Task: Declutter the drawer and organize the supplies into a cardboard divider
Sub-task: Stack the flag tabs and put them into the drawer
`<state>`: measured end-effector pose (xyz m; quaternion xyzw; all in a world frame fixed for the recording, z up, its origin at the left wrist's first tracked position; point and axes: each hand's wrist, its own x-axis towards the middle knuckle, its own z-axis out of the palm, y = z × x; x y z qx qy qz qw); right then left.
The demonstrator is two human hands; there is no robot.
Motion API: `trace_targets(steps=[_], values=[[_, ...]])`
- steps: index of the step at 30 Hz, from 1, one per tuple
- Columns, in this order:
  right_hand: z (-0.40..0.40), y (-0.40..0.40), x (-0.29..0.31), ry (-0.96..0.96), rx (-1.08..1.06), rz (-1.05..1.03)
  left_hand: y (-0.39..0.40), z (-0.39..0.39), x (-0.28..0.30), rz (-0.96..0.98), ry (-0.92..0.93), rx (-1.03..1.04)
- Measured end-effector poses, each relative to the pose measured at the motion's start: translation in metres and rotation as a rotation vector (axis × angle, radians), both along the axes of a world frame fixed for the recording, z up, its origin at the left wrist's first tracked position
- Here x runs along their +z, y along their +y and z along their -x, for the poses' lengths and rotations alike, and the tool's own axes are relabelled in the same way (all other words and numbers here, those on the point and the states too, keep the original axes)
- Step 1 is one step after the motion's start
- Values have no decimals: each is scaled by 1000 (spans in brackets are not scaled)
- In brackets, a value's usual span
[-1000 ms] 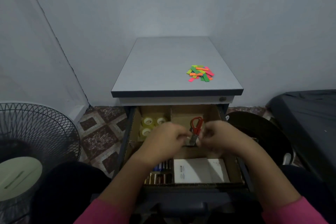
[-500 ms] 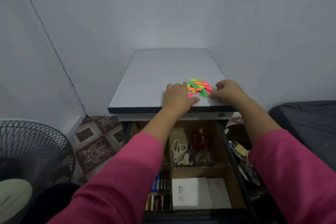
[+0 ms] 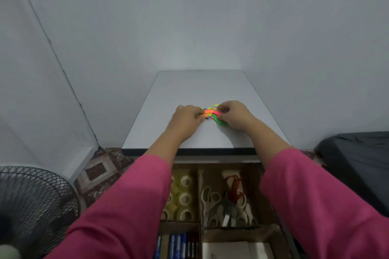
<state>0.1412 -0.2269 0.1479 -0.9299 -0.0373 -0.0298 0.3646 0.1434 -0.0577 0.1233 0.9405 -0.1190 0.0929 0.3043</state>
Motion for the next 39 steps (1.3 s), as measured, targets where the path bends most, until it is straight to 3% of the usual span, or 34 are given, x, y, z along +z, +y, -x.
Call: trace_targets(steps=[5, 8, 11, 16, 23, 26, 35, 39], values=[[-12, 21, -18, -153, 17, -222, 14, -5, 3, 457, 51, 69], [-12, 16, -24, -180, -15, -365, 16, -6, 1, 611, 30, 120], [-8, 13, -25, -200, -48, -414, 18, -4, 0, 631, -26, 168], [-9, 17, -26, -225, -92, -241, 17, -5, -3, 592, 20, 130], [-12, 21, -30, -248, 13, 48, 7, -7, -7, -68, -68, 54], [-11, 22, -31, -285, 42, 104, 9, -5, -8, 10, -70, 91], [-7, 20, -30, -282, -104, -96, 12, -1, -6, 386, -38, 139], [-6, 19, -32, -302, -138, -124, 14, 4, -1, 375, -38, 194]])
